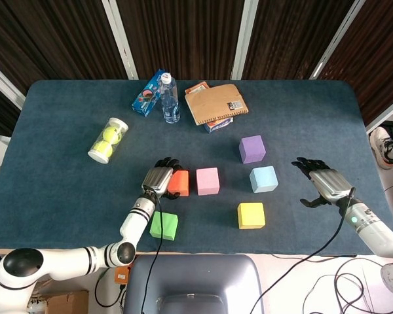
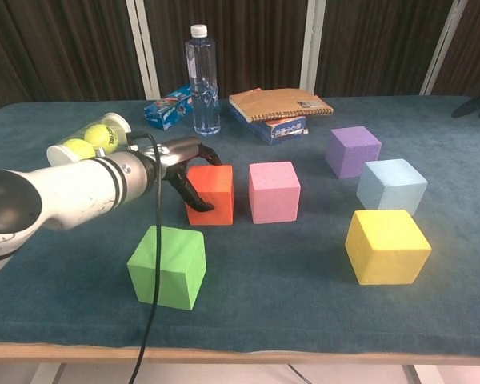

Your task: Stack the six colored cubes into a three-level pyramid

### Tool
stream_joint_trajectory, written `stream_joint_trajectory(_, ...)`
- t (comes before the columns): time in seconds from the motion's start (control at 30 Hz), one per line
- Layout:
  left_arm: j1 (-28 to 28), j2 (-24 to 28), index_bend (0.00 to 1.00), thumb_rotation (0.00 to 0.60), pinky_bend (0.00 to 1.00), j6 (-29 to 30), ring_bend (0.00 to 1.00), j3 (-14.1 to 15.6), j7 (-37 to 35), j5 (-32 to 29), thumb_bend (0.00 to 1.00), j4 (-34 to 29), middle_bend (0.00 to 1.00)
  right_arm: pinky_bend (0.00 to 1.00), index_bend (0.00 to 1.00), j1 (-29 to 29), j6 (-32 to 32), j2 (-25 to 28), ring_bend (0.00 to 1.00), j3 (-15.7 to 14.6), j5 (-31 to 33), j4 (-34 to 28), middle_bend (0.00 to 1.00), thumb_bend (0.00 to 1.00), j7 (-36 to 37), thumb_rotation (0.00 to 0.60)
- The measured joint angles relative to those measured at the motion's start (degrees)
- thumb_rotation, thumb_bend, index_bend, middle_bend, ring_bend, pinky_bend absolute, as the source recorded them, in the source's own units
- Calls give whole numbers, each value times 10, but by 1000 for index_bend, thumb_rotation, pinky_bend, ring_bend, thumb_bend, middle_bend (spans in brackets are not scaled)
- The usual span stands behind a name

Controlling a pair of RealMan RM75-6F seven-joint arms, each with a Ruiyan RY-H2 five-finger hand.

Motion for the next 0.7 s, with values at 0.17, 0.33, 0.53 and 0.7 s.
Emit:
stream_joint_trajectory(0.17, 2, 3, 498, 600, 116, -7, 29, -1, -8, 5, 361, 5, 137, 0, 0, 2, -4, 1, 0, -1, 5, -1, 0, 203, -5, 600)
stream_joint_trajectory(0.33, 2, 11, 435, 600, 96, -20, 25, 2, -6, -2, 361, 3, 133, 0, 0, 4, -8, 3, 0, -1, 11, -4, 0, 203, -7, 600)
stream_joint_trajectory(0.53, 1, 16, 310, 600, 96, -27, 22, 5, -7, -6, 321, 2, 130, 0, 0, 5, -8, 6, 0, -1, 12, -11, 0, 203, -9, 600)
stream_joint_trajectory(0.7, 1, 18, 235, 600, 96, -24, 22, 8, -6, -4, 257, 2, 129, 0, 0, 3, -6, 8, 0, -1, 14, -13, 0, 203, -11, 600)
